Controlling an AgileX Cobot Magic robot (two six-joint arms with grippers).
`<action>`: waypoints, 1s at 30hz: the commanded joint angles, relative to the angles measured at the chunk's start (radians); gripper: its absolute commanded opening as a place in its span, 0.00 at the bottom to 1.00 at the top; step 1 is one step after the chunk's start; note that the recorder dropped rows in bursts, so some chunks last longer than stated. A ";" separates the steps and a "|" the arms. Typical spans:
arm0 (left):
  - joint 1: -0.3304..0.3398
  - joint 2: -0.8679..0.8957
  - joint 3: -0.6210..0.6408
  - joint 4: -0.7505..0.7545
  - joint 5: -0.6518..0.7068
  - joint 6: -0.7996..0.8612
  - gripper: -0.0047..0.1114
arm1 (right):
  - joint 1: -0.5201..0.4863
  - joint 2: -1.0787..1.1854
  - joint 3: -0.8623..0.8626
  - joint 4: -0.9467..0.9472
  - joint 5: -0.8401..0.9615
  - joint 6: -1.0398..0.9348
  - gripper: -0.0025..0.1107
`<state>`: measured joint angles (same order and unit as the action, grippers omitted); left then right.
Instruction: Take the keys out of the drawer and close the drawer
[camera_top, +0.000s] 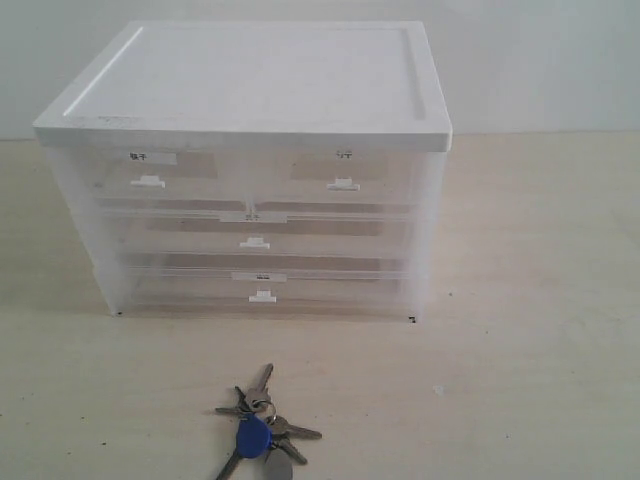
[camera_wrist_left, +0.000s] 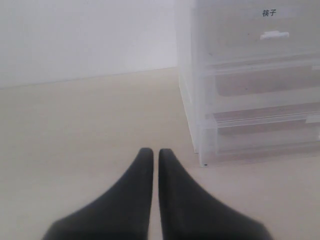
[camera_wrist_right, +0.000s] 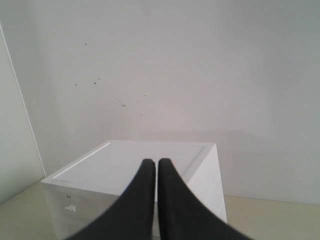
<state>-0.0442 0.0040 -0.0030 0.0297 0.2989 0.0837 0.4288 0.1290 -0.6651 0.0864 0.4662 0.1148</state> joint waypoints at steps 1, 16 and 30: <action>-0.006 -0.004 0.003 -0.008 0.001 0.000 0.08 | 0.000 -0.002 0.002 -0.002 0.002 -0.002 0.02; -0.006 -0.004 0.003 -0.008 0.001 0.000 0.08 | 0.000 -0.002 0.002 -0.002 0.002 -0.002 0.02; -0.006 -0.004 0.003 -0.008 0.003 0.000 0.08 | 0.000 0.027 0.002 0.110 0.098 -0.034 0.02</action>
<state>-0.0442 0.0040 -0.0030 0.0297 0.3007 0.0837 0.4288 0.1334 -0.6651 0.1402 0.5168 0.1259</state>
